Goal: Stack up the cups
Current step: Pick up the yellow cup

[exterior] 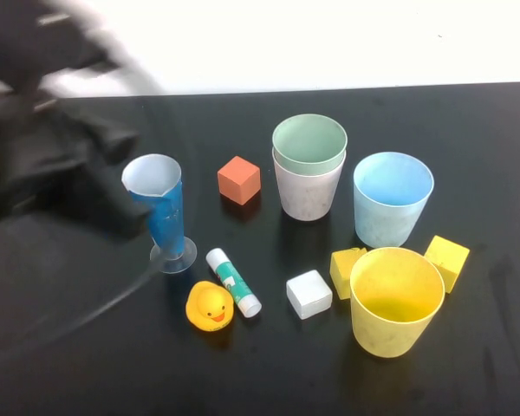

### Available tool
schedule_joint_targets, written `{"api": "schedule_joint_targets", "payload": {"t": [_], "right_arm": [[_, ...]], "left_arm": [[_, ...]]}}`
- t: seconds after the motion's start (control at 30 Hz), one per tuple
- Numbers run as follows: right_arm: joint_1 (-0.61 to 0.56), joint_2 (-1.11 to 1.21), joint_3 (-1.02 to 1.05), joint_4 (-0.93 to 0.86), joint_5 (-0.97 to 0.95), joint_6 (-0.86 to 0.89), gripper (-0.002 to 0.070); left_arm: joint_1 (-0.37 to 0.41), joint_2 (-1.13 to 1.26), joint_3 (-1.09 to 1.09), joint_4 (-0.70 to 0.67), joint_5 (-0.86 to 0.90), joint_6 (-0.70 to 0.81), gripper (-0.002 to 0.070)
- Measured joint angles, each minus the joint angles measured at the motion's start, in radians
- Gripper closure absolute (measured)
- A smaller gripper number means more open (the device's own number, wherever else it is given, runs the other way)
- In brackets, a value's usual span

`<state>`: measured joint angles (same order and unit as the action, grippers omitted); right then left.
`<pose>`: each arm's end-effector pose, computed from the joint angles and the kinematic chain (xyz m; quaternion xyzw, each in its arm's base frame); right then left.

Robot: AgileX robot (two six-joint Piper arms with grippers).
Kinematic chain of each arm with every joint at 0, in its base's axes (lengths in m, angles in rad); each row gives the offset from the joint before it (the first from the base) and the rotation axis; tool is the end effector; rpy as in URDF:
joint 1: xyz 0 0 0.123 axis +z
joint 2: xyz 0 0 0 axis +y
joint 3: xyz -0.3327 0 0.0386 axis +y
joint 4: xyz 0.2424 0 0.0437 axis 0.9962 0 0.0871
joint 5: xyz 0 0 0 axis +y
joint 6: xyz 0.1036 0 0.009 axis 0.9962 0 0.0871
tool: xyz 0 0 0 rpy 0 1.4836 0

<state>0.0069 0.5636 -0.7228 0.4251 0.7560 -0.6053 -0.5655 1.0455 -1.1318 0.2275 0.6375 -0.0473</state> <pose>0.0608 0.0299 0.3703 -0.1977 0.8217 0.0477 0.5324 0.1738 -0.0938 0.4496 0.2572 0.8062 -0.0570 0.5297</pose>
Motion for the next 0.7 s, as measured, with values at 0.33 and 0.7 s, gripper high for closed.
{"api": "schedule_joint_targets", "payload": {"t": [0.33, 0.7], "right_arm": [[0.031, 0.441, -0.354, 0.049, 0.401, -0.261, 0.0664], [0.396, 0.778, -0.644, -0.259, 0.483, -0.061, 0.0665]], "left_arm": [[0.0, -0.344, 0.254, -0.002, 0.075, -0.065, 0.0673], [0.0, -0.433, 0.313, 0.014, 0.087, -0.069, 0.0673]]}}
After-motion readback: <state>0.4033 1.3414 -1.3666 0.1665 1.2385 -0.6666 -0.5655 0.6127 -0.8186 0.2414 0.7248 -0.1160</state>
